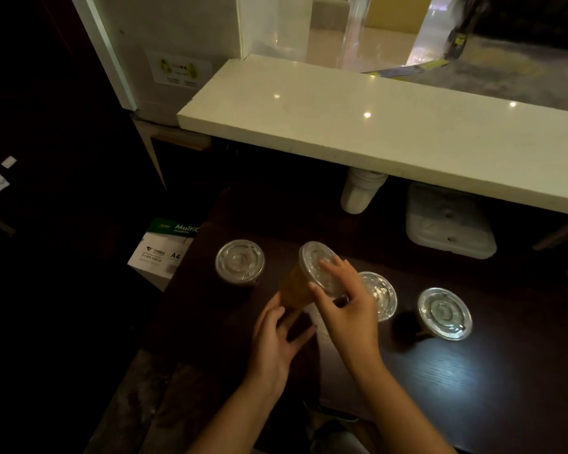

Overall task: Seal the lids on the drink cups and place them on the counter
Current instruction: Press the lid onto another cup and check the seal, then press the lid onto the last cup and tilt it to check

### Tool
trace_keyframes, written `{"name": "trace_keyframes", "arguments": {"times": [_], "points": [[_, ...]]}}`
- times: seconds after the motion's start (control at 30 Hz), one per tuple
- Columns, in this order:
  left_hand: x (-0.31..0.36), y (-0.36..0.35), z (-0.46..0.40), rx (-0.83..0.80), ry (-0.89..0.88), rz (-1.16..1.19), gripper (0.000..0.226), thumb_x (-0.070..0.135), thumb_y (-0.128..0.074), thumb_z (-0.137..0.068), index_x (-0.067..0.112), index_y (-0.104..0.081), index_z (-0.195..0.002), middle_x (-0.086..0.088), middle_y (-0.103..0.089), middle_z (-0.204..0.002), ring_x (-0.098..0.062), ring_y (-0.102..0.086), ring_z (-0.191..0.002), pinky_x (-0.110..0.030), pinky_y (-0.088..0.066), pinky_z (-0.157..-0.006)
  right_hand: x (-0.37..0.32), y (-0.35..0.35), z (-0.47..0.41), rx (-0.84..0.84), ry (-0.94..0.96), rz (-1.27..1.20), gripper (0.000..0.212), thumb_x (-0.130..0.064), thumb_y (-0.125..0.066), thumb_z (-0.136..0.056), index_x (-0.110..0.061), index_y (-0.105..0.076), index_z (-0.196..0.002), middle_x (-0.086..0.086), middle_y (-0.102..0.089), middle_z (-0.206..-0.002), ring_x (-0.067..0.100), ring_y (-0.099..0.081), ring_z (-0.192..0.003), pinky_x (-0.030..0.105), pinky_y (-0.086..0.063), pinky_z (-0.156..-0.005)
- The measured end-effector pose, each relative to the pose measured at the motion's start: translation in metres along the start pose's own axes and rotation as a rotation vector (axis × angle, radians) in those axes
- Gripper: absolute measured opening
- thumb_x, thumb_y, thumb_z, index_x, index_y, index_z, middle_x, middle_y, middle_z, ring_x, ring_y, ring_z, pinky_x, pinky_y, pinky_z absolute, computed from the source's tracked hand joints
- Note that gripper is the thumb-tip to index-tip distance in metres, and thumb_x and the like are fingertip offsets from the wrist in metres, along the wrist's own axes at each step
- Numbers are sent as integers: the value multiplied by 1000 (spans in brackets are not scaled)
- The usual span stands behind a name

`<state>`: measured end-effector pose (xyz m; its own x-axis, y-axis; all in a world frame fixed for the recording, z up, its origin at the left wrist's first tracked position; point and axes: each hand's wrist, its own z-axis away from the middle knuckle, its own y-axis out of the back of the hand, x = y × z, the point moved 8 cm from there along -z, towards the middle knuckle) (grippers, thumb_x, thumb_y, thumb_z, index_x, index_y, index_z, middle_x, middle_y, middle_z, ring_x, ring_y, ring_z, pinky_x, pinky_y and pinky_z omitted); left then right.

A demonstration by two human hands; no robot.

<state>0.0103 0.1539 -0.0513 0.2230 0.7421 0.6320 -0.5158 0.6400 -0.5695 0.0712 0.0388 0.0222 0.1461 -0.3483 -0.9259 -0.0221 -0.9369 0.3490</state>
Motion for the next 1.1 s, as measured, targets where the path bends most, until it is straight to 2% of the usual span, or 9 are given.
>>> {"name": "trace_keyframes", "arguments": {"times": [0.13, 0.2, 0.27, 0.37, 0.5, 0.63, 0.9, 1.0, 1.1], "points": [[-16, 6, -18, 48, 186, 76, 28, 18, -40, -92, 8, -58, -110, -13, -58, -116, -24, -54, -110, -36, -50, -68, 11, -16, -6, -16, 118, 210, 40, -16, -77, -72, -25, -64, -110, -13, -44, -129, 16, -30, -134, 19, -22, -102], [-21, 10, -27, 68, 242, 91, 24, 18, -40, -91, 8, -60, -99, -13, -59, -108, -22, -55, -100, -36, -48, -68, 17, -26, -6, -32, 177, 262, 38, -16, -76, -72, -21, -66, -108, -14, -46, -127, 20, -32, -132, 22, -24, -101], [-24, 16, -37, 90, 255, 92, 23, 18, -40, -91, 9, -60, -94, -11, -59, -101, -21, -56, -94, -36, -47, -68, 25, -35, -8, -50, 195, 282, 34, -18, -72, -71, -17, -67, -104, -2, -54, -126, 28, -36, -130, 28, -29, -99], [-26, 26, -48, 123, 264, 88, 24, 19, -40, -91, 9, -59, -101, -12, -59, -104, -24, -56, -98, -36, -47, -69, 38, -47, -13, -88, 167, 314, 33, -20, -72, -71, -16, -67, -103, 8, -58, -126, 31, -37, -129, 32, -32, -99], [-25, 27, -59, 123, 281, 52, 32, 25, -37, -92, 16, -54, -117, -13, -58, -105, -24, -55, -96, -35, -46, -71, 48, -57, -13, -119, 176, 367, 39, -13, -78, -70, -17, -65, -106, 8, -54, -130, 28, -33, -132, 24, -25, -100], [-20, 20, -66, 75, 283, 19, 32, 23, -34, -93, 18, -54, -117, -13, -57, -104, -22, -55, -95, -34, -46, -72, 51, -56, -16, -108, 187, 345, 39, -10, -77, -70, -17, -65, -106, 8, -53, -131, 28, -32, -133, 26, -26, -102], [-17, 22, -63, -31, 349, -44, 35, 28, -30, -93, 22, -50, -122, -21, -53, -123, -32, -51, -114, -42, -44, -88, 52, -55, -10, -160, 255, 341, 47, -10, -80, -67, -23, -57, -105, 6, -51, -129, 27, -32, -132, 23, -26, -102], [-17, 23, -57, -26, 350, 16, 39, 32, -30, -92, 20, -49, -124, -22, -52, -124, -32, -51, -113, -41, -44, -87, 55, -52, -6, -191, 249, 333, 47, -18, -78, -69, -24, -56, -110, 3, -47, -133, 25, -28, -135, 22, -22, -105], [-19, 22, -52, -20, 340, 57, 42, 35, -30, -93, 19, -48, -127, -22, -51, -126, -32, -52, -112, -40, -47, -81, 54, -49, -4, -234, 265, 389, 36, -33, -61, -81, -19, -61, -114, 4, -45, -138, 19, -22, -138, 20, -16, -107]]}}
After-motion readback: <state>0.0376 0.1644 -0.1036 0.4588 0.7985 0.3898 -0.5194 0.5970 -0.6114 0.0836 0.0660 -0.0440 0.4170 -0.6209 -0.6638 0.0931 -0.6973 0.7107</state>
